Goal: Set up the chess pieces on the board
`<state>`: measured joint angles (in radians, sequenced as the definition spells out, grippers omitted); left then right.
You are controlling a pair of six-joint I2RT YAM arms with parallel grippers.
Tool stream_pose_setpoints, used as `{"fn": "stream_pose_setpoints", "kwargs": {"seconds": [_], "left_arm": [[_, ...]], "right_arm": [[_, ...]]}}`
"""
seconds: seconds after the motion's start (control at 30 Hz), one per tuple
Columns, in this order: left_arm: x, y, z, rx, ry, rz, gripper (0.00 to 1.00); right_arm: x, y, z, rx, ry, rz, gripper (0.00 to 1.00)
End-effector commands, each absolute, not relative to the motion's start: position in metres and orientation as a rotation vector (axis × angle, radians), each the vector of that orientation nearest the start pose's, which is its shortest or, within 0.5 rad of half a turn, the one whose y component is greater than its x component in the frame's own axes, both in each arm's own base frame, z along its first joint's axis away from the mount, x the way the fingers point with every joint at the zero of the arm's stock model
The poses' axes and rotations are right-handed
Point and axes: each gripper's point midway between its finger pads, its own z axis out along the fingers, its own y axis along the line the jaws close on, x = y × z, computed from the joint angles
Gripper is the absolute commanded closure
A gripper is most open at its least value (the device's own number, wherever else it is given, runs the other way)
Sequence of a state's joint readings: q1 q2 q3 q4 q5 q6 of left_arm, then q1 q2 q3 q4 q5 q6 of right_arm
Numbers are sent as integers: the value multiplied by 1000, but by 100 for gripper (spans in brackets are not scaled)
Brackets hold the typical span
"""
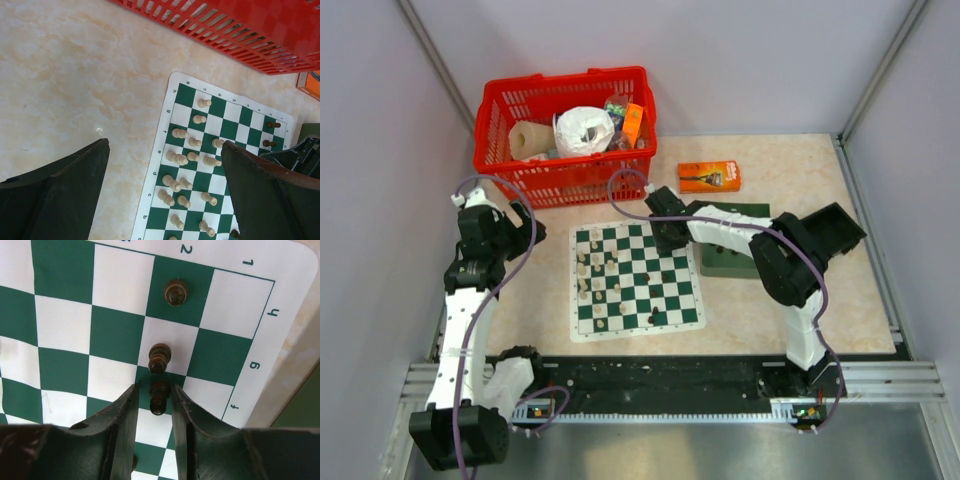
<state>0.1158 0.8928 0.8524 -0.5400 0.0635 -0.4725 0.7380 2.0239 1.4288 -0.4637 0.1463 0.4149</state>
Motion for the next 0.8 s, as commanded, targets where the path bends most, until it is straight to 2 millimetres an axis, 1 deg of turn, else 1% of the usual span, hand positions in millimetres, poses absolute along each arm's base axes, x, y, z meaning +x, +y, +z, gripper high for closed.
{"fn": "stream_pose_setpoints", "kwargs": {"seconds": [0.0, 0.1, 0.17, 0.27, 0.37, 0.43, 0.47, 0.53, 0.6, 0.63, 0.73, 0.77], "left_arm": [[296, 5, 208, -569, 2047, -273, 1], [295, 5, 207, -569, 2048, -269, 1], [295, 5, 207, -570, 2047, -268, 1], [294, 6, 206, -569, 2048, -265, 1], [294, 6, 207, -570, 2048, -261, 1], [294, 8, 207, -572, 2045, -252, 1], [294, 8, 208, -571, 2042, -252, 1], [294, 8, 208, -572, 2041, -247, 1], [294, 9, 208, -574, 2039, -242, 1], [294, 10, 208, -575, 2040, -240, 1], [293, 10, 208, -574, 2040, -239, 1], [293, 10, 209, -572, 2041, -238, 1]], "right_arm": [[355, 312, 48, -371, 2543, 241, 66], [356, 310, 63, -374, 2516, 236, 64], [356, 306, 77, -371, 2491, 235, 62], [352, 301, 93, -365, 2470, 244, 61], [340, 297, 102, -352, 2467, 272, 60], [330, 297, 107, -358, 2462, 290, 60], [324, 298, 106, -371, 2469, 297, 59], [311, 309, 106, -407, 2471, 338, 59], [298, 326, 107, -459, 2464, 376, 59], [291, 333, 104, -486, 2468, 386, 59], [280, 352, 93, -536, 2488, 418, 59], [277, 355, 85, -549, 2505, 412, 59]]}}
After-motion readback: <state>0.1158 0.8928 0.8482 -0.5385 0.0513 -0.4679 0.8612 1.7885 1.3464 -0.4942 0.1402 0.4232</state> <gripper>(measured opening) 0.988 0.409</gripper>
